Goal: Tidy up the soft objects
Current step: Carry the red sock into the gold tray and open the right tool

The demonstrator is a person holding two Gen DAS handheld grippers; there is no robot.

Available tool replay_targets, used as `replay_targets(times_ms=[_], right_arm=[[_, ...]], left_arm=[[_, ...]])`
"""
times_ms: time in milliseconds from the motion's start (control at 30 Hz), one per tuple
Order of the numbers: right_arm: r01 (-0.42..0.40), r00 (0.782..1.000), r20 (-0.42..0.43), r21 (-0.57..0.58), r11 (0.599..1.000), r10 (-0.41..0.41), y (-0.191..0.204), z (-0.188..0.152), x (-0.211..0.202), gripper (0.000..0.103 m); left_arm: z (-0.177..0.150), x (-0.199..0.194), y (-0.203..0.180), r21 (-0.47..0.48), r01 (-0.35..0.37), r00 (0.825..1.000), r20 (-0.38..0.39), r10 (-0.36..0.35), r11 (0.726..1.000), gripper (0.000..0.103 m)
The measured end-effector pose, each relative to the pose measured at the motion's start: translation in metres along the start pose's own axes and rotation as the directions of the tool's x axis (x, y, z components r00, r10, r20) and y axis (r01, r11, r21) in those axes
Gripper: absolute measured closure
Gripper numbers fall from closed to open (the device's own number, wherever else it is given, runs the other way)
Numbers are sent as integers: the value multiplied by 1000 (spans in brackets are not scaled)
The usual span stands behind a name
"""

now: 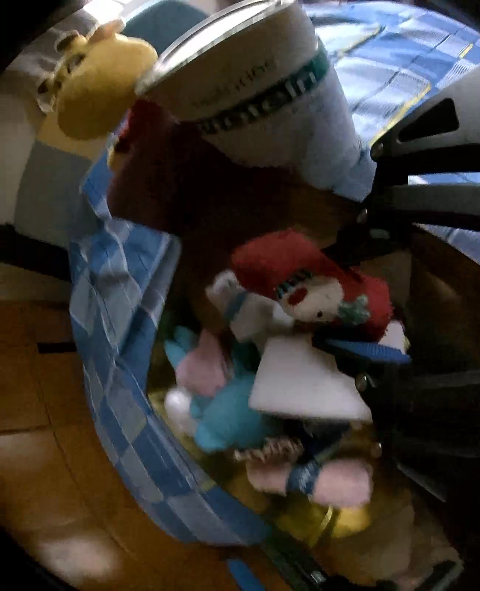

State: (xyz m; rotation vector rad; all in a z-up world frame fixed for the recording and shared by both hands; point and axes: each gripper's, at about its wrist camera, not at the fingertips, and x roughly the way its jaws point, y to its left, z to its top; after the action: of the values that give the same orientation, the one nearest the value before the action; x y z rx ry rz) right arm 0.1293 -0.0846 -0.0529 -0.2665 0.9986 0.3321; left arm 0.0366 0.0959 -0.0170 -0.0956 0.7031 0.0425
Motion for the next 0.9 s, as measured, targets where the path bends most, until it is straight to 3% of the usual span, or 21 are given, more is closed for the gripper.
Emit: replay_targets(times_ms=[133, 200, 533, 900], right_arm=[[-25, 1000, 14, 62, 998, 24, -6, -3, -8, 54], [-13, 1000, 29, 59, 998, 12, -3, -5, -15, 39], [-19, 994, 111, 130, 991, 4, -1, -23, -39, 38], [66, 977, 175, 278, 958, -119, -2, -51, -62, 38]], left_arm=[[-1, -10, -5, 21, -6, 1000, 27, 5, 1000, 0], [-2, -13, -8, 28, -15, 999, 33, 14, 1000, 0], [-6, -25, -15, 53, -38, 998, 50, 35, 998, 0], [-9, -33, -24, 35, -48, 996, 71, 46, 998, 0]])
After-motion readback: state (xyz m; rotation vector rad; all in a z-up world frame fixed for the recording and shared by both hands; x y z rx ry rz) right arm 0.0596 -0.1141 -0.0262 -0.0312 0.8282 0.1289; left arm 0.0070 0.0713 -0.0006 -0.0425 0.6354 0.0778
